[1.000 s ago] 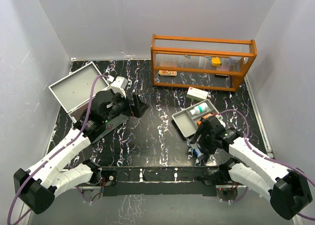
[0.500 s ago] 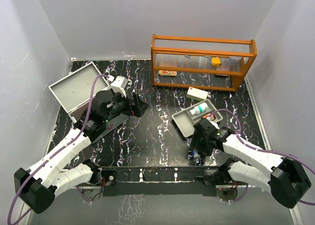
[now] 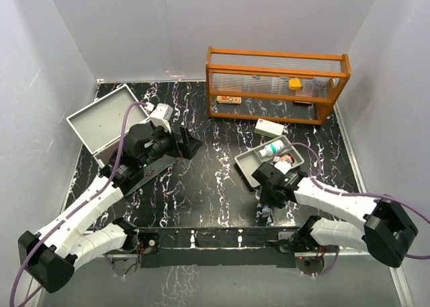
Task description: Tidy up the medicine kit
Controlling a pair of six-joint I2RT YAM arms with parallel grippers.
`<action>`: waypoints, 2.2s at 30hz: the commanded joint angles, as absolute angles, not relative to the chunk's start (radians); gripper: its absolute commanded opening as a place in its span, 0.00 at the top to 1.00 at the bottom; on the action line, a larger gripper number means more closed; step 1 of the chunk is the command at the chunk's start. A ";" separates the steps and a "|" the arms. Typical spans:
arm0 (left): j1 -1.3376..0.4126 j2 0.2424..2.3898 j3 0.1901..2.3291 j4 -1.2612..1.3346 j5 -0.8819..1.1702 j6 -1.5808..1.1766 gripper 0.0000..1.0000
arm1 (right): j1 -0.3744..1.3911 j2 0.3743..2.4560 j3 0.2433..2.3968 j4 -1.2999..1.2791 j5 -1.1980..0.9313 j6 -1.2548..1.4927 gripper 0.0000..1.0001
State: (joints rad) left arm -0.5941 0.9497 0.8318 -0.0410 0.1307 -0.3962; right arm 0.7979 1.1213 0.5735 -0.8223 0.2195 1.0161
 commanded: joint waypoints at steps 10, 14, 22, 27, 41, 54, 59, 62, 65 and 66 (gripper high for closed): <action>-0.599 0.902 0.799 0.004 0.053 -0.410 0.01 | 0.792 1.052 0.798 -0.763 0.414 0.828 0.70; -0.599 0.910 0.823 0.000 0.045 -0.412 0.01 | 0.741 1.164 0.904 -0.674 0.406 0.636 0.70; -0.598 0.899 0.847 -0.096 0.003 -0.403 0.01 | 0.585 1.350 0.906 -0.450 0.148 0.337 0.74; -0.598 0.886 0.847 -0.145 -0.072 -0.418 0.01 | 0.585 1.424 0.909 -0.432 0.107 0.267 0.74; -0.598 0.931 0.875 -0.220 -0.123 -0.430 0.01 | 0.576 1.498 0.980 -0.555 0.149 0.271 0.46; -0.565 1.205 1.022 -0.577 -0.276 -0.439 0.01 | 0.558 1.291 0.972 -0.499 0.117 0.436 0.43; -0.478 1.224 0.986 -0.549 -0.257 -0.424 0.01 | 0.555 1.219 0.919 -0.487 0.074 0.452 0.43; -0.428 1.238 0.977 -0.513 -0.158 -0.369 0.01 | 0.556 1.177 0.896 -0.486 0.060 0.455 0.43; -0.413 1.283 0.973 -0.488 -0.089 -0.338 0.01 | 0.554 1.148 0.877 -0.482 0.057 0.459 0.43; -0.413 1.300 0.979 -0.489 -0.089 -0.334 0.01 | 0.553 1.141 0.871 -0.482 0.058 0.461 0.43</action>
